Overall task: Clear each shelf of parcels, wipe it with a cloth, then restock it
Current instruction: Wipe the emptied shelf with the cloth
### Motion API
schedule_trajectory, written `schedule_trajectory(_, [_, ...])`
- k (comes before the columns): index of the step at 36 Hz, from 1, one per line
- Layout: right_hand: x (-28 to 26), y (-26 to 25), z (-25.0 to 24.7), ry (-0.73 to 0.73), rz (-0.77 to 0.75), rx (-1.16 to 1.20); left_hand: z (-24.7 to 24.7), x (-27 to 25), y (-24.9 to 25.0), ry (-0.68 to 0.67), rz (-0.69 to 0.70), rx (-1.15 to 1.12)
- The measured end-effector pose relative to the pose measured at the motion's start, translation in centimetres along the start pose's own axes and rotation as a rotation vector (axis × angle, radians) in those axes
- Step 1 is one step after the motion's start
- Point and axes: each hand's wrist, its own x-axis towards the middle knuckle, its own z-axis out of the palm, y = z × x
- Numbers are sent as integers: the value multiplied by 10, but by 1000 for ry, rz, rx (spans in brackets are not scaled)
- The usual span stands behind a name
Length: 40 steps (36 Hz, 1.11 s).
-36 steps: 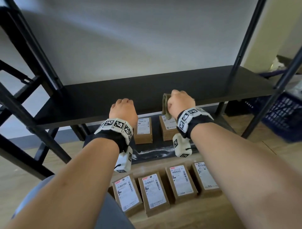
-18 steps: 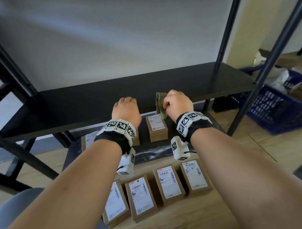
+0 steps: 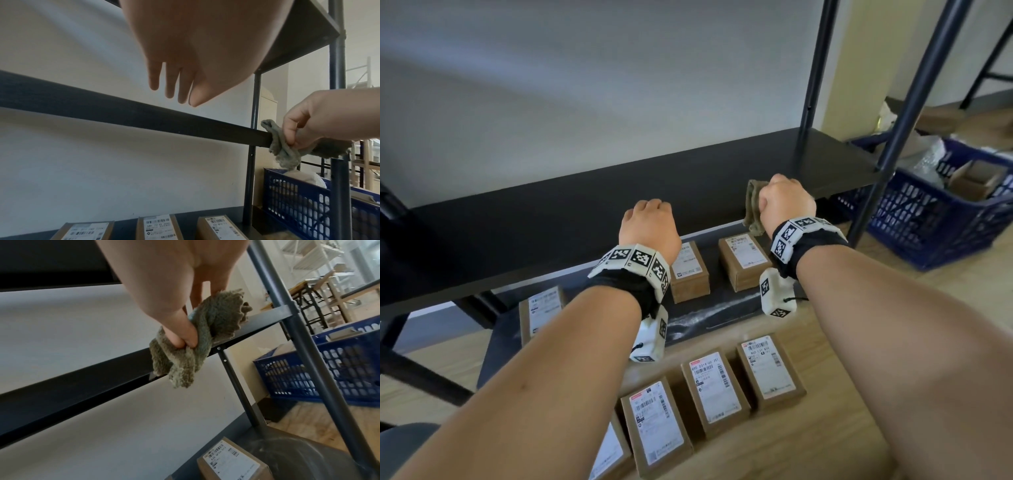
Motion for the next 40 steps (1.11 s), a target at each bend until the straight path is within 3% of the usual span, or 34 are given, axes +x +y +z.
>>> schedule_trajectory(5, [-1,10,-7,-46,205,40,-2,4,7,11,34,1])
schedule_trajectory(14, [-4,18,-10,180,643,719,-5,14,22,13,82,2])
schedule_trajectory(17, [0,5,0,110,667,811,-5,19,30,20,100,-15])
schedule_trajectory(29, [25,22,12,151,765,878,2,39,74,7,178,-35])
schedule_trajectory(40, [58,105,8,237,869,820,20,68,123,-15,257,-27])
